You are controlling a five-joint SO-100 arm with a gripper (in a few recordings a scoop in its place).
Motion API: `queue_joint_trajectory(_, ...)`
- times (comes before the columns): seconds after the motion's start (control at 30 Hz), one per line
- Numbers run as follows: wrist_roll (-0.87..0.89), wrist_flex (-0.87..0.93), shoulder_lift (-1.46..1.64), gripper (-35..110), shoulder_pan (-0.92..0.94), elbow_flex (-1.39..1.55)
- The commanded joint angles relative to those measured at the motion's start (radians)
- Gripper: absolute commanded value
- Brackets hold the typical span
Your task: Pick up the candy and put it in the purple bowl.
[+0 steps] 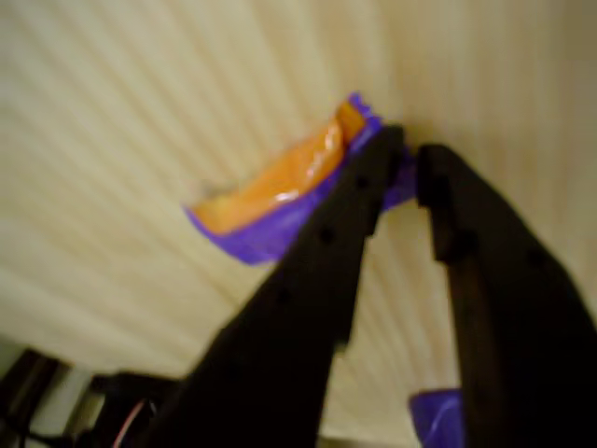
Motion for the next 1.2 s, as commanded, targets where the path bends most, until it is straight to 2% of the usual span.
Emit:
queue_joint_trajectory(0.0,0.009,0.081,0.178,-1,-0.026,0.023)
queue_joint_trajectory(0.17,0.014,0.143,0.241,-1,-0.044,0.074)
queue_joint_trajectory(0.33,-0.015,0.112,0.284,-1,-0.044,0.006)
queue_joint_trajectory(0.47,-0.109,0.041,0.407,-1,0.012,-0.094)
queue_joint_trajectory(0.6,-0.275,0.014,0.543,0,0.091,-0.181)
queue_joint_trajectory(0.67,-0.385,0.077,0.581,0,0.130,-0.282)
queue_joint_trajectory(0.77,-0.472,0.273,0.589,0,0.187,-0.509)
queue_joint_trajectory(0.87,-0.581,0.270,0.828,-1,0.222,-0.216)
queue_joint_trajectory(1.0,-0.641,0.262,1.117,-1,0.249,0.241)
queue_joint_trajectory(1.17,-0.621,0.018,1.546,-1,0.196,0.917)
